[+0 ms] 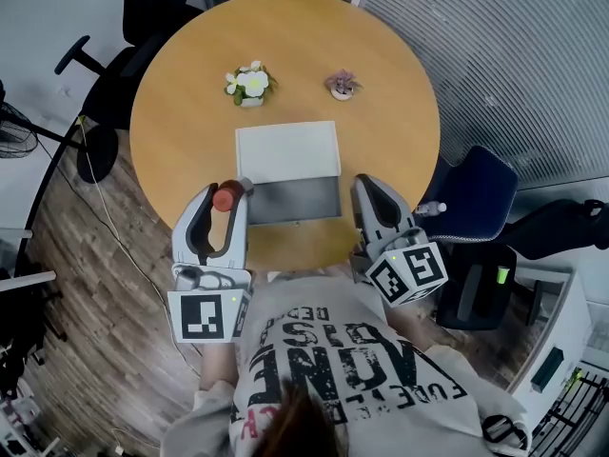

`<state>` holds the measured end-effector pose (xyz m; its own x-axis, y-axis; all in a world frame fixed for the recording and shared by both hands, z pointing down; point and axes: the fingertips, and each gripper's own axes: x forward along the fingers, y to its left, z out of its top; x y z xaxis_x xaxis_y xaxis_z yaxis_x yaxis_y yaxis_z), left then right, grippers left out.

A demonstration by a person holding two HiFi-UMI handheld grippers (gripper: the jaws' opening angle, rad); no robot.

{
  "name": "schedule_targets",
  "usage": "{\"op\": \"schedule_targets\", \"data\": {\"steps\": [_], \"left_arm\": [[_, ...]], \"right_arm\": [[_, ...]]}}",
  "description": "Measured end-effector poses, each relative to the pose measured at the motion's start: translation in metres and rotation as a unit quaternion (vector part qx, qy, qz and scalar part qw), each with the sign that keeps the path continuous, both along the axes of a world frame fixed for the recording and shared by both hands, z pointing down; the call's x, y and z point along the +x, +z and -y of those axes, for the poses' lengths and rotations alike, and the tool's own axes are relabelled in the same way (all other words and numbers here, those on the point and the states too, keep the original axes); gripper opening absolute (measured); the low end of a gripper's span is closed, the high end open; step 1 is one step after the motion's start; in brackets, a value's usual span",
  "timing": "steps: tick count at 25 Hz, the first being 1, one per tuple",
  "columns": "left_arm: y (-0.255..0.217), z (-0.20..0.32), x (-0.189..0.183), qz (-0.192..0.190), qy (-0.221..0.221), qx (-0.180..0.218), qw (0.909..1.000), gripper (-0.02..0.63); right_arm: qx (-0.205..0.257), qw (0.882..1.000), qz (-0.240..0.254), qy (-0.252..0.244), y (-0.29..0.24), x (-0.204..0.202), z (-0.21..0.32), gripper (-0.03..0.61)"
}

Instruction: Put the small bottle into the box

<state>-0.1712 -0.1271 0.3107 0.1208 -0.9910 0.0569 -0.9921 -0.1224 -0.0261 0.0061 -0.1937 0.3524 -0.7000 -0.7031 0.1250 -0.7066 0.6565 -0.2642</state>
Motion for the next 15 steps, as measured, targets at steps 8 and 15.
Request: {"op": "schedule_targets", "data": {"steps": [8,15], "left_arm": [[-0.009,0.017,0.019,0.003,0.042,0.001,0.9991,0.150],[0.007,0.029,0.043,-0.011,0.081,-0.023,0.9964,0.150]], "right_arm": [[-0.005,1.000,0.000,0.020,0.004,0.010,0.000,0.015],[-0.010,0.999,-0.001,0.040,0.008,0.018,-0.002,0.015]]}}
